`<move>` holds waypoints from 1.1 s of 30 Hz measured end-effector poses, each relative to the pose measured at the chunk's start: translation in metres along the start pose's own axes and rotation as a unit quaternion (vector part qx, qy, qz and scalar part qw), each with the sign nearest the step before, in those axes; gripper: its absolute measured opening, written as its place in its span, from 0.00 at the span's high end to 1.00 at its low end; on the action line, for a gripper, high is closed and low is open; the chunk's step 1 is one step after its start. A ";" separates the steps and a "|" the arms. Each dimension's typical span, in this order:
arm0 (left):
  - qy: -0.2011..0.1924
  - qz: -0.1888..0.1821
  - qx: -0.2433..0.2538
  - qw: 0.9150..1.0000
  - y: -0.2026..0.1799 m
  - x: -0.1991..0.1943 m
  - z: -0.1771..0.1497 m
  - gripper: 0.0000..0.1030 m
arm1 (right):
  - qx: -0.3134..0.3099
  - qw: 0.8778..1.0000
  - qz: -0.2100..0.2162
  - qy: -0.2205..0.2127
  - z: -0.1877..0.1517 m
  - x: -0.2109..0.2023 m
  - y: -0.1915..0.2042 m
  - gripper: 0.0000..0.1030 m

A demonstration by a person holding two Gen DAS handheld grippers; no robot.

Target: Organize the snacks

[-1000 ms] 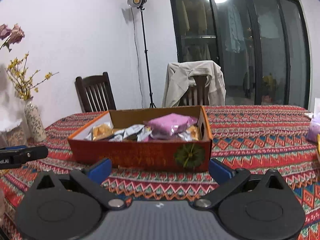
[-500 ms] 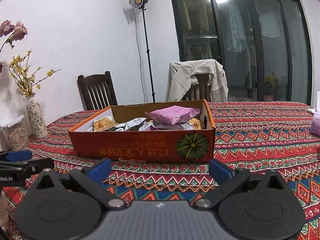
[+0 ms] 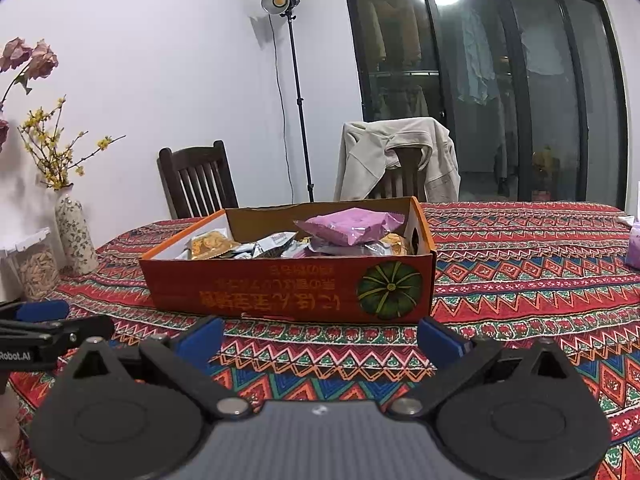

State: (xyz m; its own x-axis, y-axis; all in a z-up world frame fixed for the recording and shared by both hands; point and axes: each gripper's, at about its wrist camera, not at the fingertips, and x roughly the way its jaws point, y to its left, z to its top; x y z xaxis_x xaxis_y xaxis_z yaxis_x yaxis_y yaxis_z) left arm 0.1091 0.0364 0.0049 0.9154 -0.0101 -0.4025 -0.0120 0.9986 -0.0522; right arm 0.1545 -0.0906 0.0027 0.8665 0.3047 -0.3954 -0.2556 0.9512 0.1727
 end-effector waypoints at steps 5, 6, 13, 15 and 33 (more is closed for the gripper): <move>-0.001 0.000 0.001 1.000 -0.001 0.000 0.000 0.00 | 0.000 1.000 0.000 0.000 0.000 0.000 0.000 0.00; -0.001 -0.001 0.002 1.000 -0.001 0.000 -0.001 0.00 | 0.000 1.000 0.000 0.000 0.000 0.000 0.001 0.00; -0.001 -0.001 0.001 1.000 -0.001 0.000 -0.001 0.00 | 0.000 1.000 0.000 0.000 0.000 0.000 0.000 0.00; -0.001 -0.001 0.001 1.000 -0.001 0.000 -0.001 0.00 | 0.000 1.000 0.000 0.000 0.000 0.000 0.000 0.00; 0.002 -0.002 0.003 1.000 -0.002 0.003 -0.002 0.00 | -0.001 1.000 -0.002 0.003 -0.003 0.001 0.000 0.00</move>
State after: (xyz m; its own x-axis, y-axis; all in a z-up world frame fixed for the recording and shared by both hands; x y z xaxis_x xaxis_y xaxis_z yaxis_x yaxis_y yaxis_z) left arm 0.1106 0.0342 0.0021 0.9136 -0.0135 -0.4064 -0.0068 0.9988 -0.0486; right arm 0.1543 -0.0899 -0.0009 0.8652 0.3011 -0.4009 -0.2528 0.9525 0.1698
